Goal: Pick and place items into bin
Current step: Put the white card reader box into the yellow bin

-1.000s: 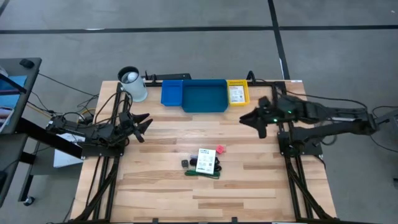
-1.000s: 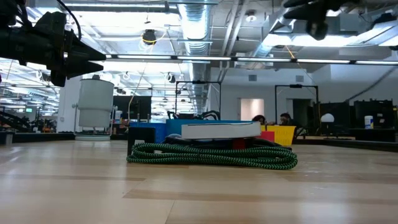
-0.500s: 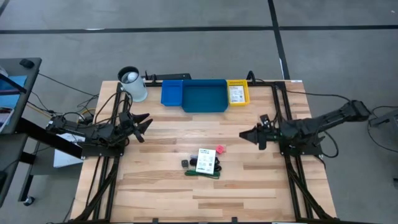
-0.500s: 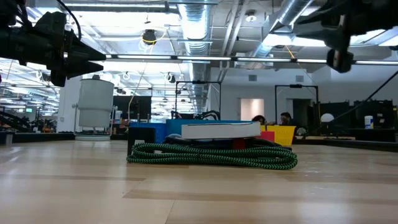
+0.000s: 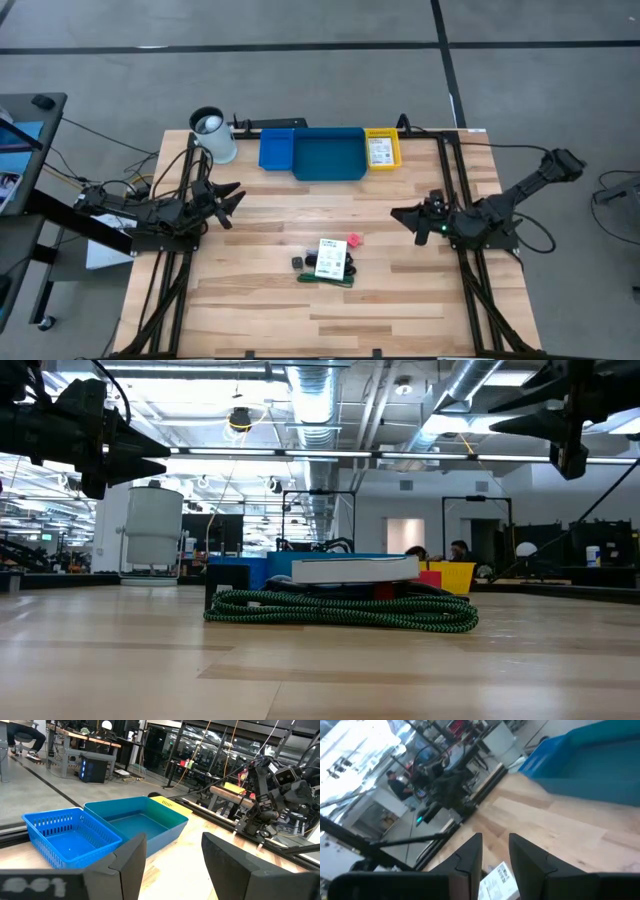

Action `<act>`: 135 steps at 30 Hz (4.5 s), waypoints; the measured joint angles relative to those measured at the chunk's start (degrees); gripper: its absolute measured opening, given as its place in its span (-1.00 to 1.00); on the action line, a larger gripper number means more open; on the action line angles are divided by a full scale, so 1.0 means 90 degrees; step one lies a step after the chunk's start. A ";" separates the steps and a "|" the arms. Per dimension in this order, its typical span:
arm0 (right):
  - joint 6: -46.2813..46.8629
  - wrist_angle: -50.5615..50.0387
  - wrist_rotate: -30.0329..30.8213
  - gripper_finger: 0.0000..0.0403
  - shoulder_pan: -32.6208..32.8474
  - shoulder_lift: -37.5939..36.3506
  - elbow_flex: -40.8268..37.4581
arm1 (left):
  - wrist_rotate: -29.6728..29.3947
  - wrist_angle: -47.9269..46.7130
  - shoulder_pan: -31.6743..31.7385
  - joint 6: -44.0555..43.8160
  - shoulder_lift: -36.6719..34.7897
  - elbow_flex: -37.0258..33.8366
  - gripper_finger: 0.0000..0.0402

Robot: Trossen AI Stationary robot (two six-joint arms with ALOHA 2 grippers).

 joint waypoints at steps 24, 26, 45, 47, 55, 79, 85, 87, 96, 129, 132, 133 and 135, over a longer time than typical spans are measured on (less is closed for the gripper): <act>0.0882 0.0134 0.0093 -0.55 -0.0099 0.0002 0.0002 | 0.0055 0.0112 0.0002 -0.3594 0.0001 0.0000 -0.10; 0.0882 0.0132 0.0089 -0.55 -0.0145 0.0002 0.0002 | 0.0055 0.0112 0.0002 -0.3791 0.0000 -0.0001 -0.10; 0.0787 0.0091 0.0086 -0.55 -0.0165 0.0002 0.0005 | 0.2846 0.0003 0.0387 -0.6545 0.0186 0.0002 -0.10; 0.0680 0.0091 0.0086 -0.55 -0.0165 0.0002 0.0005 | 0.3088 0.0002 0.0493 -0.6863 0.0298 0.0002 -0.10; 0.0665 -0.0006 0.0085 -0.55 -0.0165 0.0004 0.0007 | 0.3785 -0.0023 0.0912 -0.7239 0.1111 0.0098 -0.10; 0.0879 0.0096 0.0086 -0.55 -0.0165 0.0003 0.0007 | 0.6629 0.3269 0.2300 -0.6609 0.6106 0.0686 -0.10; 0.0883 0.0139 0.0084 -0.55 -0.0165 0.0005 0.0007 | 0.6971 0.3762 0.2314 -0.6385 0.6982 0.0728 -0.10; 0.0884 0.0139 0.0084 -0.55 -0.0165 0.0002 0.0007 | 0.7014 0.3780 0.2313 -0.6247 0.7191 0.0825 -0.10; 0.0884 0.0139 0.0084 -0.55 -0.0165 0.0005 0.0007 | 0.7424 0.3796 0.2315 -0.5762 0.8155 0.1512 -0.10; 0.0889 0.0139 -0.0412 -0.55 -0.0139 0.0005 0.0007 | 0.7873 0.3662 0.2759 -0.6177 1.0222 0.2756 -0.10; 0.0889 0.0139 -0.0412 -0.55 -0.0139 0.0005 0.0007 | 0.7830 0.3526 0.2769 -0.6165 1.0227 0.2837 -0.10; 0.0888 0.0139 -0.0414 -0.55 -0.0139 0.0005 0.0007 | 0.7823 0.3481 0.2770 -0.6143 1.0229 0.2866 -0.10; 0.0886 0.0139 -0.0417 -0.55 -0.0140 0.0005 0.0007 | 0.7806 0.3447 0.2770 -0.6120 1.0232 0.2912 -0.10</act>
